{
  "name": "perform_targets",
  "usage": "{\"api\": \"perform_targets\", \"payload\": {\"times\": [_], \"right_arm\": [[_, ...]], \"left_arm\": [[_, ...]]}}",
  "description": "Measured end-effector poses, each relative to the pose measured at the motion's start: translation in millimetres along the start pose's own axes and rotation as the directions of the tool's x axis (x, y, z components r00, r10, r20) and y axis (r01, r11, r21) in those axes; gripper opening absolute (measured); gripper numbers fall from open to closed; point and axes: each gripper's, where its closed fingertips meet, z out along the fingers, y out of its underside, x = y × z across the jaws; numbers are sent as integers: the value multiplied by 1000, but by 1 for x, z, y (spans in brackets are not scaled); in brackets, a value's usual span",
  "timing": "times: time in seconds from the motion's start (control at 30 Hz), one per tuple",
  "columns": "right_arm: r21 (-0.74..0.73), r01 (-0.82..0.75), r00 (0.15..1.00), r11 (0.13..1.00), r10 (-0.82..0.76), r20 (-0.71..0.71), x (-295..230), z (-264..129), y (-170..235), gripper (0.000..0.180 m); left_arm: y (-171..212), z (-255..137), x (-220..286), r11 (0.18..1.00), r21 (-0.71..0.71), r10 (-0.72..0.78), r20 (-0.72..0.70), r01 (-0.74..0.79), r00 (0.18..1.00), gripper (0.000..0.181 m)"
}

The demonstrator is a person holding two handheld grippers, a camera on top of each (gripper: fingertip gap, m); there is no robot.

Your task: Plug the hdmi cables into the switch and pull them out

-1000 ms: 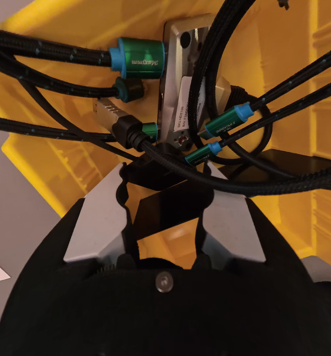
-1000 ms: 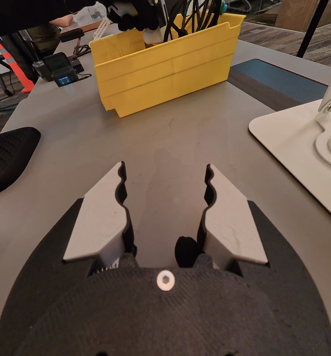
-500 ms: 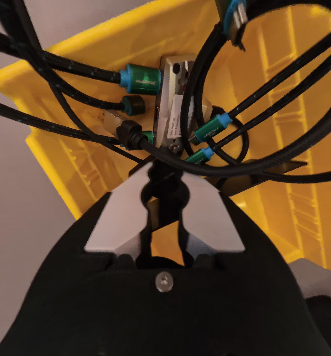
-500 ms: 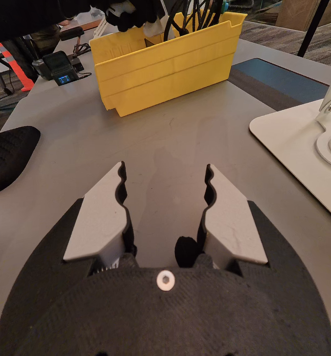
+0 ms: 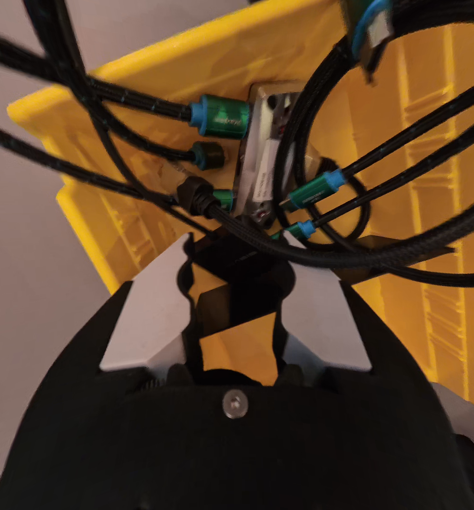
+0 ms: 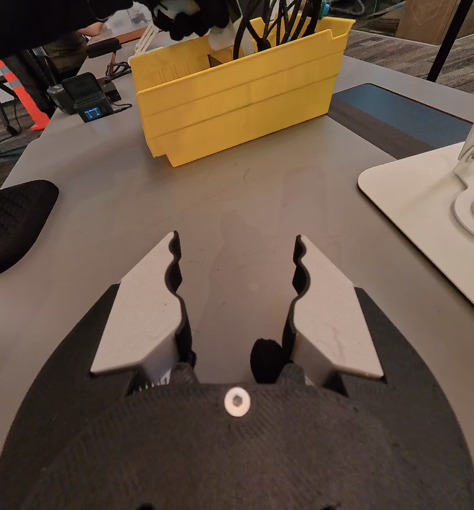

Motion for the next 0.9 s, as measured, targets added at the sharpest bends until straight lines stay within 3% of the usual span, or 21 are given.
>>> {"api": "perform_targets", "payload": {"times": [0.17,0.37,0.47,0.9], "right_arm": [[-5,1,1000,1000,-1,1,0,1,1,81],[-3,1,1000,1000,-1,2,0,0,0,81],[-5,3,1000,1000,-3,2,-1,1,1,81],[-6,3,1000,1000,-3,5,-1,1,1,81]], "left_arm": [[9,7,-3,999,-50,1,43,1,999,67],[2,12,-2,997,-12,-74,-47,74,996,45],[-2,10,-1,994,7,-110,-80,111,991,42],[-1,9,-2,998,33,-47,6,47,999,41]]}}
